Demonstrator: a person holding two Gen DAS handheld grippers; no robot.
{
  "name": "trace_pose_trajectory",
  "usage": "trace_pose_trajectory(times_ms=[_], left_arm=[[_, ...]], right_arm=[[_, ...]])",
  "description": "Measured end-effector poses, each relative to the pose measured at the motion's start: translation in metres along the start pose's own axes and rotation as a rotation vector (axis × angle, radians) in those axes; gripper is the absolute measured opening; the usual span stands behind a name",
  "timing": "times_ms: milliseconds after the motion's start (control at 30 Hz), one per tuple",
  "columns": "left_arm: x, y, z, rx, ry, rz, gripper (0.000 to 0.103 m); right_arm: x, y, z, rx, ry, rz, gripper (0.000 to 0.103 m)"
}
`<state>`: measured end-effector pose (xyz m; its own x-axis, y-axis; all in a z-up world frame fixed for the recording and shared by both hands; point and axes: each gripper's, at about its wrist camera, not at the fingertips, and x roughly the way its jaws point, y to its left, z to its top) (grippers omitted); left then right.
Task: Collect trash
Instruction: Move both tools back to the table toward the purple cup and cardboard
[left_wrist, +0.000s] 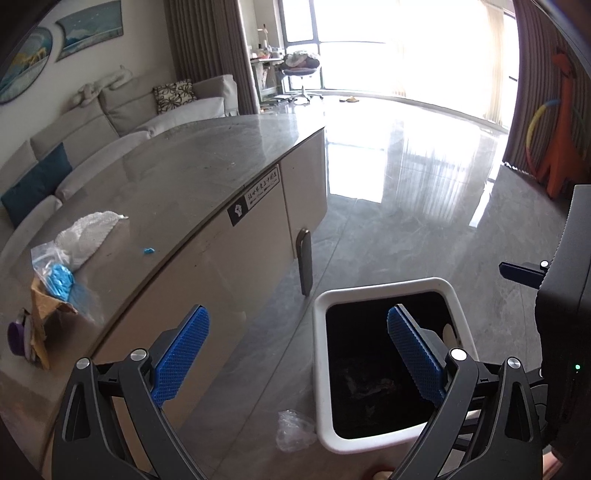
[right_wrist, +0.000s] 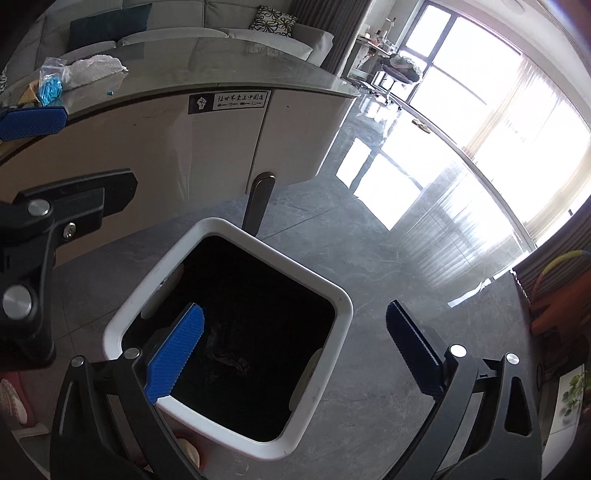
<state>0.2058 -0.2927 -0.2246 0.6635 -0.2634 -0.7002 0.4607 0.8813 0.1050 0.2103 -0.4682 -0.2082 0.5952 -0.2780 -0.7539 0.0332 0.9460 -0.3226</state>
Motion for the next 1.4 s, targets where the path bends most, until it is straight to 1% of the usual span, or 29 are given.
trace_pose_trajectory(times_ms=[167,300,400,500,533,633,700,833,900,1033,1133,1200,1267,1400], left_arm=[[-0.023,0.027,0.002,-0.046,-0.042,0.034,0.097],[-0.042,0.054,0.001,-0.083,-0.077,0.073,0.098],[-0.055,0.073,-0.001,-0.103,-0.096,0.104,0.098],[-0.067,0.090,-0.005,-0.127,-0.106,0.126,0.098],[-0.072,0.096,-0.008,-0.137,-0.111,0.133,0.098],[-0.082,0.116,-0.012,-0.160,-0.125,0.165,0.099],[-0.088,0.131,-0.016,-0.181,-0.132,0.191,0.099],[-0.096,0.165,-0.023,-0.225,-0.132,0.233,0.099],[-0.101,0.183,-0.028,-0.239,-0.134,0.261,0.099],[-0.107,0.218,-0.033,-0.274,-0.139,0.323,0.099],[-0.107,0.245,-0.038,-0.303,-0.130,0.365,0.099],[-0.106,0.263,-0.042,-0.329,-0.127,0.375,0.099],[-0.105,0.279,-0.046,-0.348,-0.123,0.386,0.099],[-0.092,0.304,-0.051,-0.367,-0.103,0.412,0.099]], right_arm=[[-0.035,-0.006,0.017,0.062,-0.168,-0.047,0.098],[-0.055,-0.004,0.028,0.108,-0.274,-0.067,0.098],[-0.077,0.009,0.032,0.133,-0.339,-0.065,0.098],[-0.091,0.019,0.038,0.151,-0.392,-0.030,0.098],[-0.100,0.025,0.037,0.152,-0.405,-0.022,0.098],[-0.111,0.040,0.044,0.140,-0.441,0.005,0.098],[-0.119,0.066,0.052,0.126,-0.456,0.025,0.098],[-0.127,0.101,0.069,0.098,-0.485,0.068,0.098],[-0.137,0.124,0.075,0.078,-0.498,0.093,0.098],[-0.143,0.157,0.097,0.046,-0.521,0.147,0.098],[-0.149,0.183,0.117,0.036,-0.549,0.181,0.098],[-0.151,0.198,0.127,0.041,-0.568,0.209,0.098],[-0.150,0.213,0.136,0.030,-0.570,0.231,0.098],[-0.145,0.241,0.149,0.002,-0.576,0.246,0.098]])
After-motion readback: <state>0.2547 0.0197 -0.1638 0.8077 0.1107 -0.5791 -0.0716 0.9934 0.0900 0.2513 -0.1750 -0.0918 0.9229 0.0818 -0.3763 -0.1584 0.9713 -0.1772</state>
